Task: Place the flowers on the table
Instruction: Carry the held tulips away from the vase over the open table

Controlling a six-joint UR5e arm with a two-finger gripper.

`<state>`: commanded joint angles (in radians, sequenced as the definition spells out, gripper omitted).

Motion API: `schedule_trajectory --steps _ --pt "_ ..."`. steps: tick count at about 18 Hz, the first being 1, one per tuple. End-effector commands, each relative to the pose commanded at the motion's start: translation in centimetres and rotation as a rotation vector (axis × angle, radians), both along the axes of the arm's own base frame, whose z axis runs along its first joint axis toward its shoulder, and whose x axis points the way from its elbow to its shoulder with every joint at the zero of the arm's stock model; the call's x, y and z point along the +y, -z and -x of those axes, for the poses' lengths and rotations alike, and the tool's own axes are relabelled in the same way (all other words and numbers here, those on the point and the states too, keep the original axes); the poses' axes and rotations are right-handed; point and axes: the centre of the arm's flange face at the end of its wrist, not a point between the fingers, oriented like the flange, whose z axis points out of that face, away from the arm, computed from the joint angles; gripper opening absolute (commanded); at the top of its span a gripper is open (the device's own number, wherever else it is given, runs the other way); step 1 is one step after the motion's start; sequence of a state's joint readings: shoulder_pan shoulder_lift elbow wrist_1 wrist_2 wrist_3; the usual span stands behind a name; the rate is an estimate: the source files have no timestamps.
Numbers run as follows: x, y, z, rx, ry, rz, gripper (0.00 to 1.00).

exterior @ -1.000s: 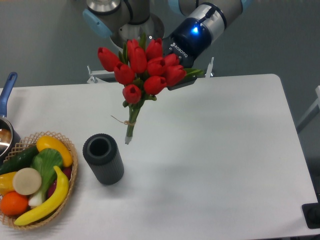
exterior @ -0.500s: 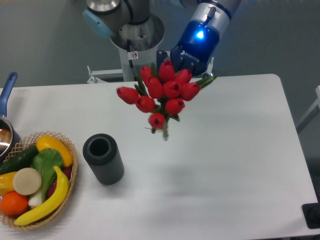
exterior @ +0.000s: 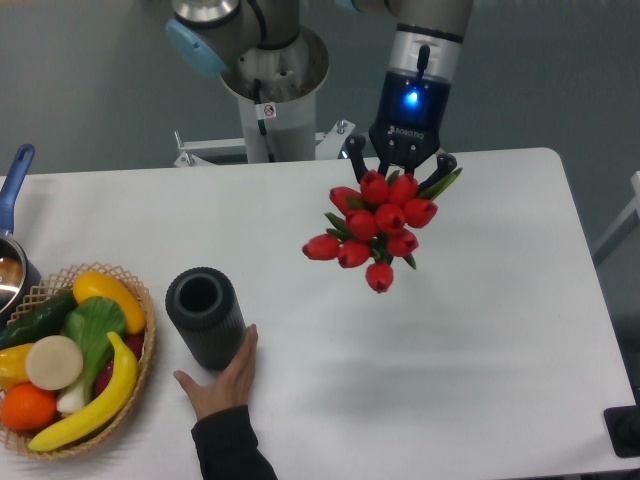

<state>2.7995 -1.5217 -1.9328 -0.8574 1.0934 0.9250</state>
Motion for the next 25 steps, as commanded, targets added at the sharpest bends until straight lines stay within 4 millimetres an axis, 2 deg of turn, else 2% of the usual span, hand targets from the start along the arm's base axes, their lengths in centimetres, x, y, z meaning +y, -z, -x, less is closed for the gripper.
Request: schedule_trajectory --steps 7,12,17,25 --pt "-1.4 4.7 0.8 -0.042 -0.056 0.191 0.33" --pt "-1.1 7.9 1.9 -0.100 -0.056 0.229 0.33" --pt "-0.6 12.4 3.2 -0.184 -0.052 0.260 0.34" --pt "0.0 15.1 3.7 -0.229 -0.041 0.276 0.34"
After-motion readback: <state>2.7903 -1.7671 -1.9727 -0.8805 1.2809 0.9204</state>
